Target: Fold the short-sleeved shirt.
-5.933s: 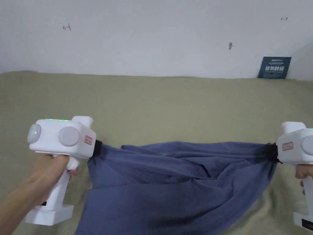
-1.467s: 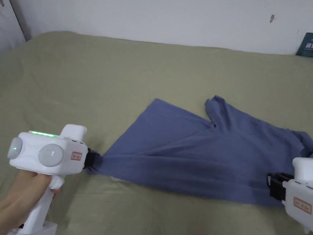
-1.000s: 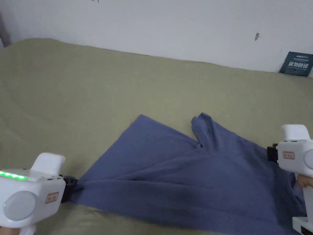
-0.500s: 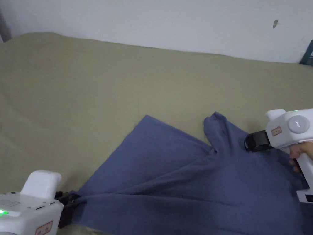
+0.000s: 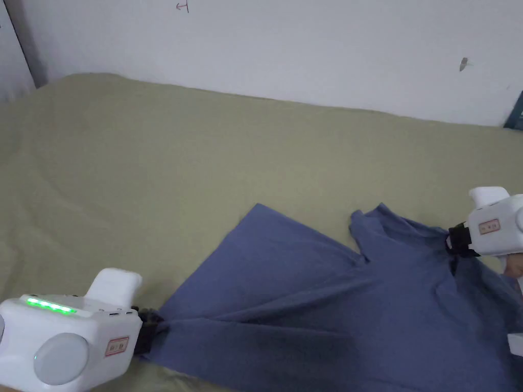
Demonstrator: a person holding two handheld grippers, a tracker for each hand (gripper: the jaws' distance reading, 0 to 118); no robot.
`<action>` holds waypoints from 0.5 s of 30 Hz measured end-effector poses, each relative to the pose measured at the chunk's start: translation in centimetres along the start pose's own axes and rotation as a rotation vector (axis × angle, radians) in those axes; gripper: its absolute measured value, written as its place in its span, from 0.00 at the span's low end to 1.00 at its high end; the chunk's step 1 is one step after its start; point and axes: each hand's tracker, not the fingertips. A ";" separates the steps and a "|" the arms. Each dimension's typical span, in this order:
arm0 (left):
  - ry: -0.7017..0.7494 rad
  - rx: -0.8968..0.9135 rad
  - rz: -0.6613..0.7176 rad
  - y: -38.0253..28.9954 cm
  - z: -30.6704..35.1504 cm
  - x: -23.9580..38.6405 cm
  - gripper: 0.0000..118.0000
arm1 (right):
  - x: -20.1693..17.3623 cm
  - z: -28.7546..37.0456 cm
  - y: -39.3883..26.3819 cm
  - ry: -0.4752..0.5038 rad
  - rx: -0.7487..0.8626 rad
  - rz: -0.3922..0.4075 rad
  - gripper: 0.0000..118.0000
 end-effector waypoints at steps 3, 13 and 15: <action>0.001 0.035 -0.013 1.5 2.1 0.2 0.03 | 0.5 5.8 -0.7 -0.011 0.103 -0.008 0.01; -0.001 0.266 -0.073 11.0 12.0 3.5 0.03 | 1.9 27.2 0.0 -0.152 0.480 0.004 0.01; 0.001 0.298 -0.077 13.4 13.7 4.1 0.03 | 2.7 30.6 0.7 -0.176 0.530 -0.011 0.01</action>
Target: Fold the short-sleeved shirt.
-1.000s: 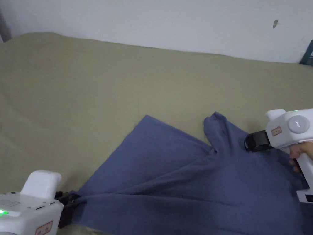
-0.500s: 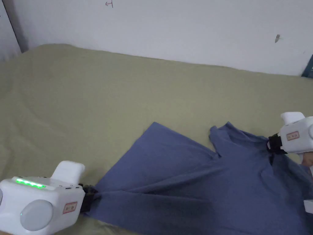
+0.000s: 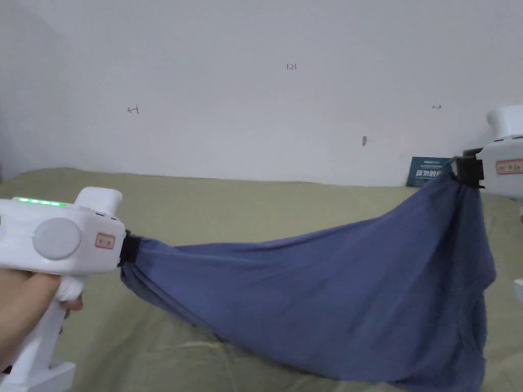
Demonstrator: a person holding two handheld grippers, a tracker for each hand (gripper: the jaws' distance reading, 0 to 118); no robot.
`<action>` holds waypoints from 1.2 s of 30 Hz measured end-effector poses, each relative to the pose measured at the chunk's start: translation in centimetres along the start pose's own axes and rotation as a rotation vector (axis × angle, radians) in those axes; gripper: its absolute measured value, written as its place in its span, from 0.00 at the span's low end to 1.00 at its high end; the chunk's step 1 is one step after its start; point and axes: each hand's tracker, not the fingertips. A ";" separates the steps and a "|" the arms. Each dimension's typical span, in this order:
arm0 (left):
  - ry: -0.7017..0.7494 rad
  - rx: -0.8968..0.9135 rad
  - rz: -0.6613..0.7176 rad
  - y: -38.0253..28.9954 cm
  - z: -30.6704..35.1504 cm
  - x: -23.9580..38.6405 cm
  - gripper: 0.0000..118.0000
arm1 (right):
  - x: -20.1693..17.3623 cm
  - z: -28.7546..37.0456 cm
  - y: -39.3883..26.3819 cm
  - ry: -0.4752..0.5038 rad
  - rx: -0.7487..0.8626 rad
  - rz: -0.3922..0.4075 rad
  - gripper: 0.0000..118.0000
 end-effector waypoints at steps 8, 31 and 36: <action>0.099 0.093 0.003 10.7 2.1 0.0 0.03 | 3.4 2.8 5.1 -0.109 0.074 -0.038 0.01; 0.315 0.146 0.041 30.2 -7.8 -1.9 0.03 | 4.2 -15.6 16.7 -0.211 0.081 -0.090 0.01; 0.360 0.174 0.044 33.5 -11.4 -2.2 0.03 | 4.1 -20.2 19.4 -0.226 0.104 -0.079 0.01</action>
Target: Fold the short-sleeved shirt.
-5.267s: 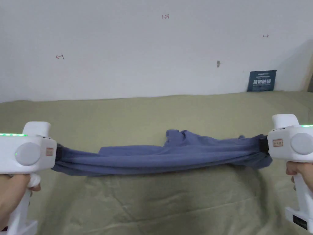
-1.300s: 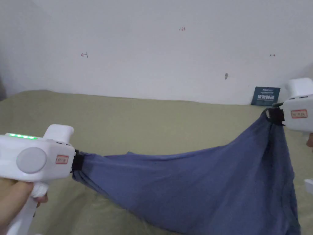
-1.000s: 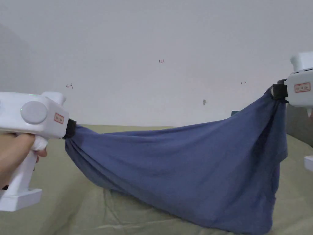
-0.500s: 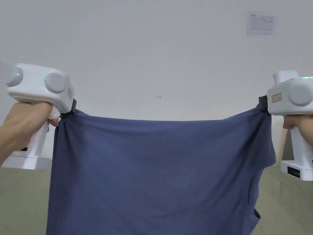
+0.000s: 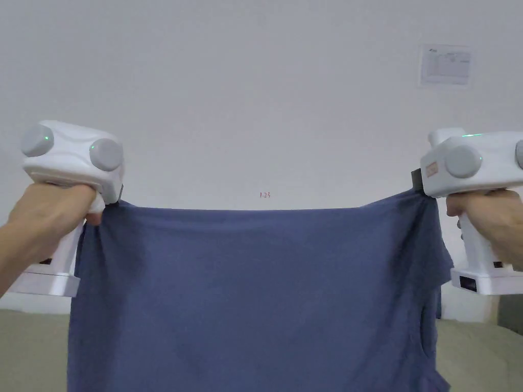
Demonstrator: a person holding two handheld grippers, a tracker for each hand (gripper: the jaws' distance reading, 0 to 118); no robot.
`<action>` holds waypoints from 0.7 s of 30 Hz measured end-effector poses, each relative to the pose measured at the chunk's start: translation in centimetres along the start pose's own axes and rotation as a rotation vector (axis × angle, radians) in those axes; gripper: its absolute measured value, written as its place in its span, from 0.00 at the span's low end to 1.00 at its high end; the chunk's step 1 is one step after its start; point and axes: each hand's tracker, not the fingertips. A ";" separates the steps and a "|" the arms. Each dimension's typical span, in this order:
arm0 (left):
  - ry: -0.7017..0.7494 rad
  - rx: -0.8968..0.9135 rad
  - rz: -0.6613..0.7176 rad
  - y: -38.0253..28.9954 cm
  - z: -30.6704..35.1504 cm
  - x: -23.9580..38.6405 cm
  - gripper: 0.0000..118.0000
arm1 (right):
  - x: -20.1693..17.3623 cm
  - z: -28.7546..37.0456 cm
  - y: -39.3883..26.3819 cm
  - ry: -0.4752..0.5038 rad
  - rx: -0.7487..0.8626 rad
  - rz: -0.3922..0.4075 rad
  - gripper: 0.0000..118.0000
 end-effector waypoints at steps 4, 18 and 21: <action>0.027 0.020 -0.005 0.9 -2.9 0.9 0.03 | -1.0 -3.0 0.7 -0.006 0.011 -0.018 0.01; 0.011 -0.076 -0.073 -11.5 -15.2 5.5 0.03 | -4.4 -12.2 -12.0 -0.021 -0.116 0.045 0.01; -0.010 -0.131 -0.078 -16.2 -17.0 6.0 0.03 | -4.7 -13.1 -17.6 0.013 -0.207 0.063 0.01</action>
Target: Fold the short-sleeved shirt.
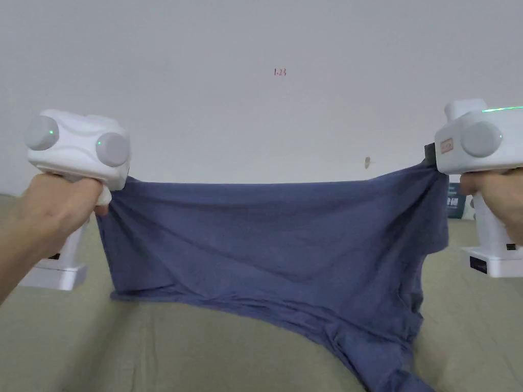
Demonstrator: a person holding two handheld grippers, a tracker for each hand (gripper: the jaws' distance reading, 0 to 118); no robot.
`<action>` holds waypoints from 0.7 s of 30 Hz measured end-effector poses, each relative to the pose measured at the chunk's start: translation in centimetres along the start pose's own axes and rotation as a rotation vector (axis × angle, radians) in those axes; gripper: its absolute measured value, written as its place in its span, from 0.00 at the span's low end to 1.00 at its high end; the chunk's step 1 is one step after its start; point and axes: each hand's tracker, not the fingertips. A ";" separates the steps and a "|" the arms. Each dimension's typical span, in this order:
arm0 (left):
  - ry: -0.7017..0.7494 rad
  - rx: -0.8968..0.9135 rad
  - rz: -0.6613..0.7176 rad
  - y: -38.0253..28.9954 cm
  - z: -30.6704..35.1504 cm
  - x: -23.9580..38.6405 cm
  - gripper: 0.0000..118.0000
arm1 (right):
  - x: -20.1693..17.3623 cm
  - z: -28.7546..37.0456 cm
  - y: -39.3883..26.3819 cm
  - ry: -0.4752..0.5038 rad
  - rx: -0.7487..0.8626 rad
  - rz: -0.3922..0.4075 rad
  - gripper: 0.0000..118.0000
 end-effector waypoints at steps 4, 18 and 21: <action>-0.026 -0.068 -0.008 -5.4 -1.2 0.1 0.03 | -0.6 0.1 -6.7 0.036 -0.048 0.008 0.01; -0.124 -0.128 -0.019 -21.0 14.1 -4.9 0.03 | 3.1 17.9 -19.1 0.166 -0.128 -0.086 0.01; -0.148 -0.151 -0.051 -25.0 18.0 -5.6 0.03 | 3.8 22.8 -22.3 0.173 -0.128 -0.061 0.01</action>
